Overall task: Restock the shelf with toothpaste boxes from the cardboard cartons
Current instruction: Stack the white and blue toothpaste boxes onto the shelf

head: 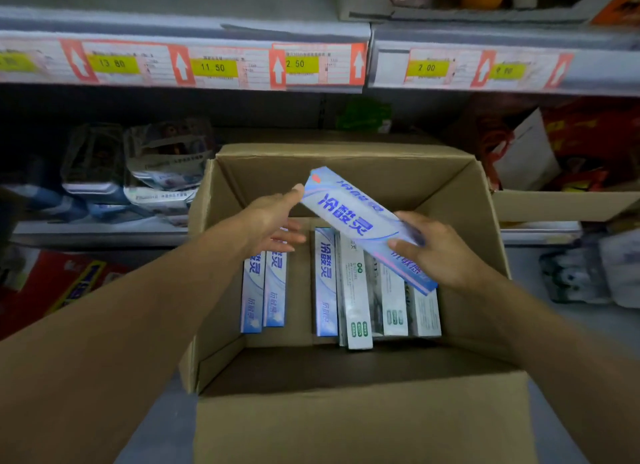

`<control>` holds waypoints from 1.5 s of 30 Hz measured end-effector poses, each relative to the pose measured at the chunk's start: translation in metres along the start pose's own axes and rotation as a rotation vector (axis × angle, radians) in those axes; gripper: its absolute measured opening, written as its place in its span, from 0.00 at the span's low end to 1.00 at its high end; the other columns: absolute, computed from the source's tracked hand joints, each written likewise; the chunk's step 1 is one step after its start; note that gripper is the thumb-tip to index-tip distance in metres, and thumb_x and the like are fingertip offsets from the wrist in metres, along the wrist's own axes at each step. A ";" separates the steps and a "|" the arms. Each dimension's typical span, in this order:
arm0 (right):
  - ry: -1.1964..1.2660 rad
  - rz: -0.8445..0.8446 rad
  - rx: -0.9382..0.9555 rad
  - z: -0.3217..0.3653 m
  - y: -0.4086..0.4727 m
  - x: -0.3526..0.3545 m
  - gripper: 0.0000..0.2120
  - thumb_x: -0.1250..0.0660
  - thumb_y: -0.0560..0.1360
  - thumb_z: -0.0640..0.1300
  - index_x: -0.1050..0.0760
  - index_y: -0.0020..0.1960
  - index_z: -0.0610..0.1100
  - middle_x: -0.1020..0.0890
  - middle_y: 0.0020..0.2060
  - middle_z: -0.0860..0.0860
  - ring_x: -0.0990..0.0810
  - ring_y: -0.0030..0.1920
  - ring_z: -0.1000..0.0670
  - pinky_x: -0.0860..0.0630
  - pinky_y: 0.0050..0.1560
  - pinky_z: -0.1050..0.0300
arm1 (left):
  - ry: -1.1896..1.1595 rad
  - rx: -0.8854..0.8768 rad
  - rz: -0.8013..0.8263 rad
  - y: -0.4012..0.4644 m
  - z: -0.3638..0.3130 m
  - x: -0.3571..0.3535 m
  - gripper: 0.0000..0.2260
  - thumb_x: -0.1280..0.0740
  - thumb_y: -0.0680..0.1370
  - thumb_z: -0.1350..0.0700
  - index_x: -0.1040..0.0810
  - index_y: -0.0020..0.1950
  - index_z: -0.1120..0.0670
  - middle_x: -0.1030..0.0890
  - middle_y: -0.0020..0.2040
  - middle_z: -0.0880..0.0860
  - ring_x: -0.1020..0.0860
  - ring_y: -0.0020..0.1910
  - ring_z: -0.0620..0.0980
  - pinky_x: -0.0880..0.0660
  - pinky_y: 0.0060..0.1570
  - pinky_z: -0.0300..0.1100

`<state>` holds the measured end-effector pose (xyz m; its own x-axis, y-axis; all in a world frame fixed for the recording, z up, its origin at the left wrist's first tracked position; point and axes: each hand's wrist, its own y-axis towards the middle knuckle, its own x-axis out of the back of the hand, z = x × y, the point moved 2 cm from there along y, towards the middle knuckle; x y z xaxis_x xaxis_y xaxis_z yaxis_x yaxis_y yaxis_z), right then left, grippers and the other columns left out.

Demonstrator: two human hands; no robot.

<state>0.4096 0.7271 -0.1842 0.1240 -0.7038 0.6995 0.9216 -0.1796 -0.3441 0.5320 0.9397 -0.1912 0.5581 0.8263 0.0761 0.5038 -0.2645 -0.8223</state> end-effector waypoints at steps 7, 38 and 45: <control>-0.090 0.035 -0.038 -0.025 0.001 -0.005 0.15 0.43 0.79 0.54 0.25 0.56 0.45 0.19 0.44 0.48 0.23 0.42 0.48 0.31 0.43 0.56 | 0.597 -0.097 -0.041 0.063 0.055 -0.012 0.26 0.32 0.76 0.50 0.34 0.72 0.53 0.27 0.66 0.54 0.24 0.58 0.53 0.27 0.46 0.38; -0.111 -0.026 -0.105 -0.075 0.021 -0.052 0.17 0.44 0.79 0.54 0.26 0.53 0.42 0.24 0.36 0.51 0.27 0.34 0.55 0.33 0.34 0.67 | 1.513 -0.728 0.104 0.180 0.069 -0.042 0.29 0.28 0.69 0.54 0.34 0.68 0.45 0.27 0.63 0.50 0.25 0.59 0.54 0.28 0.45 0.43; -0.116 -0.043 -0.120 -0.067 0.009 -0.046 0.17 0.44 0.79 0.54 0.26 0.54 0.42 0.24 0.36 0.52 0.26 0.35 0.57 0.32 0.35 0.70 | 1.765 -0.752 0.210 0.133 0.026 -0.029 0.27 0.33 0.73 0.53 0.36 0.71 0.44 0.22 0.53 0.56 0.23 0.52 0.58 0.31 0.42 0.43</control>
<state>0.3877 0.7112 -0.2615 0.1334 -0.6108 0.7804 0.8775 -0.2933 -0.3795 0.5656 0.8936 -0.3170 0.3288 -0.4747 0.8165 0.2188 -0.8027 -0.5548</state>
